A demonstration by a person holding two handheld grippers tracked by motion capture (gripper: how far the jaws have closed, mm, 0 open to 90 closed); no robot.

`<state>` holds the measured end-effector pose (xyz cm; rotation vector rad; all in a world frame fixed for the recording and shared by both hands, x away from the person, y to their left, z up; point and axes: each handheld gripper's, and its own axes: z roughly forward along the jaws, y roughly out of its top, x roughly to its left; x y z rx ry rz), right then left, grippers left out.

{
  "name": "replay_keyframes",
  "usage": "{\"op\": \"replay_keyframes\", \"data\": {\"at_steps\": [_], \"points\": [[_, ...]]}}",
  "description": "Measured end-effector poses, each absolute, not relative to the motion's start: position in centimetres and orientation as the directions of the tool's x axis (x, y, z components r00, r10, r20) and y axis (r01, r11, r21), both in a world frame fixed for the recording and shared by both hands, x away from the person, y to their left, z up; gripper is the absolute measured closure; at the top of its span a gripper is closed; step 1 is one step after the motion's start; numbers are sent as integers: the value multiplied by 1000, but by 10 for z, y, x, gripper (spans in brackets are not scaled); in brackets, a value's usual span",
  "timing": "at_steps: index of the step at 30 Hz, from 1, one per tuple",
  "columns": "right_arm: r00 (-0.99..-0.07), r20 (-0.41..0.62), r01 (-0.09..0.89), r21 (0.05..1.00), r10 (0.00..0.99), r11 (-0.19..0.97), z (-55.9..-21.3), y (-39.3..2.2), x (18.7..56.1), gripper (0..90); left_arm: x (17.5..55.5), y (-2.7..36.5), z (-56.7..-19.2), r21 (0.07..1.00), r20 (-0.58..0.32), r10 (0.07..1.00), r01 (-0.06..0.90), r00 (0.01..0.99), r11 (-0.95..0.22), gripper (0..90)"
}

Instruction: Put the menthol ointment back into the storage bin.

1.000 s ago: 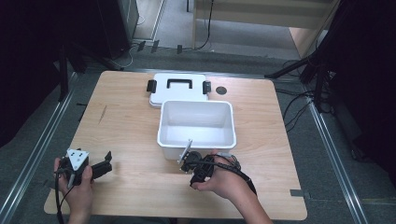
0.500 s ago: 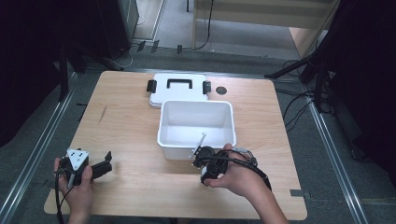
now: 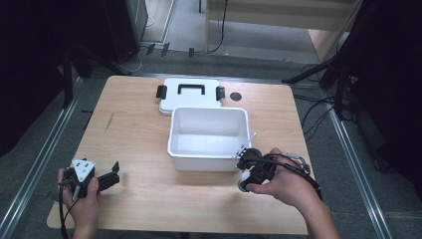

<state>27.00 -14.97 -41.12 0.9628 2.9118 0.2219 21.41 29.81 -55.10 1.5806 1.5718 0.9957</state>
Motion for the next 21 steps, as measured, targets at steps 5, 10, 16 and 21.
{"op": "replay_keyframes", "data": {"at_steps": [5,10,16,21], "points": [[-777,-20,619,157,629,770,-406,-171,276,517,214,299,-551,881,50,999,473,-22,-33,1],[-763,-35,635,147,645,759,-400,-188,284,517,214,299,-551,880,47,999,474,-22,-30,1],[-759,-42,638,149,650,755,-393,-204,296,517,214,299,-551,880,48,999,473,-22,-32,1],[-763,-60,632,137,643,763,-392,-211,306,517,214,299,-551,881,49,999,473,-23,-32,1]]}}
